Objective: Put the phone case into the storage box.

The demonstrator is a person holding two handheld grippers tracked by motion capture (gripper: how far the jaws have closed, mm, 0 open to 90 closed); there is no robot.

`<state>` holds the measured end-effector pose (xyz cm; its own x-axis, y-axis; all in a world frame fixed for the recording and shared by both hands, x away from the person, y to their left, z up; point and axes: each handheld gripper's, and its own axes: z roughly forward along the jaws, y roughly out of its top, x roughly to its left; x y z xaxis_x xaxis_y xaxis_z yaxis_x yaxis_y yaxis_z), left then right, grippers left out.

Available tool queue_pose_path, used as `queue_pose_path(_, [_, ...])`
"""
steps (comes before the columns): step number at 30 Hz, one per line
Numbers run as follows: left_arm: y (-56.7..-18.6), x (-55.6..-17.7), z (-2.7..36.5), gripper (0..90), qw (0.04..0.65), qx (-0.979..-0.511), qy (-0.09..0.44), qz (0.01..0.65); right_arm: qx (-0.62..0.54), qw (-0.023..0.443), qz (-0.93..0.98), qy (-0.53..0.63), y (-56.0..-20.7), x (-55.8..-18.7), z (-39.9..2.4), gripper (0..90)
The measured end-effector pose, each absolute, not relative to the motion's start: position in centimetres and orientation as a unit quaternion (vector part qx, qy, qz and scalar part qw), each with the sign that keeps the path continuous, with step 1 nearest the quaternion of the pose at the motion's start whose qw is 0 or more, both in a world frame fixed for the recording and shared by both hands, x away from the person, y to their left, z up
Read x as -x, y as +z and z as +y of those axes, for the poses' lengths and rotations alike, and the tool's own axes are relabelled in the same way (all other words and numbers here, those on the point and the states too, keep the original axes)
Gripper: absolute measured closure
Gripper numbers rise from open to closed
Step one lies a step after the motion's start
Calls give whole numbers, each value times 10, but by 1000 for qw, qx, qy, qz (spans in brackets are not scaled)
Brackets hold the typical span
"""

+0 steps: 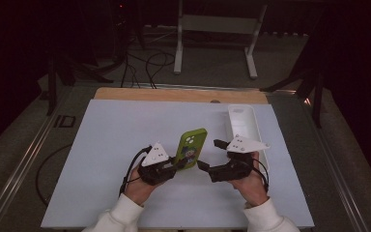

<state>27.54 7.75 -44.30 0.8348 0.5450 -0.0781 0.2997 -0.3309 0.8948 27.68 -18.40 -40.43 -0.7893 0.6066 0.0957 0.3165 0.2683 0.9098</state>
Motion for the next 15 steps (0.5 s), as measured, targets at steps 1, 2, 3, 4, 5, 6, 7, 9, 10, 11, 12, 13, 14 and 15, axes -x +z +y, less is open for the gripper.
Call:
queue_pose_path(1, [-443, -275, 77, 772, 517, -806, 120, 263, -294, 137, 784, 529, -404, -277, -184, 78])
queue_pose_path(2, [-443, -275, 77, 772, 517, -805, 122, 265, -296, 136, 783, 529, -404, -277, -184, 78])
queue_pose_path(3, [-443, -274, 76, 772, 516, -804, 127, 267, -297, 137, 783, 529, -405, -278, -184, 78])
queue_pose_path(4, [-443, -274, 76, 772, 516, -803, 129, 269, -298, 137, 783, 529, -405, -278, -183, 78])
queue_pose_path(5, [-443, -274, 76, 772, 517, -801, 131, 272, -299, 137, 782, 529, -405, -278, -183, 78])
queue_pose_path(6, [-443, -274, 76, 772, 518, -799, 136, 275, -299, 138, 782, 529, -405, -278, -183, 78])
queue_pose_path(7, [-443, -273, 76, 772, 518, -797, 140, 277, -298, 139, 782, 530, -404, -278, -183, 78])
queue_pose_path(9, [-443, -273, 75, 772, 520, -793, 145, 283, -299, 142, 780, 531, -404, -277, -182, 78])
queue_pose_path(10, [-443, -273, 74, 772, 521, -791, 146, 286, -299, 145, 779, 532, -403, -277, -181, 78])
queue_pose_path(11, [-443, -272, 74, 772, 522, -789, 149, 289, -300, 148, 778, 533, -403, -277, -181, 78])
queue_pose_path(12, [-444, -272, 73, 772, 522, -787, 151, 292, -300, 151, 776, 533, -402, -277, -180, 78])
queue_pose_path(13, [-444, -272, 73, 772, 524, -785, 150, 294, -300, 151, 776, 533, -401, -277, -179, 78])
queue_pose_path(14, [-444, -272, 73, 772, 524, -784, 152, 296, -300, 151, 776, 534, -401, -277, -179, 78])
queue_pose_path(15, [-444, -272, 72, 772, 524, -783, 154, 298, -301, 150, 775, 535, -401, -277, -178, 78])
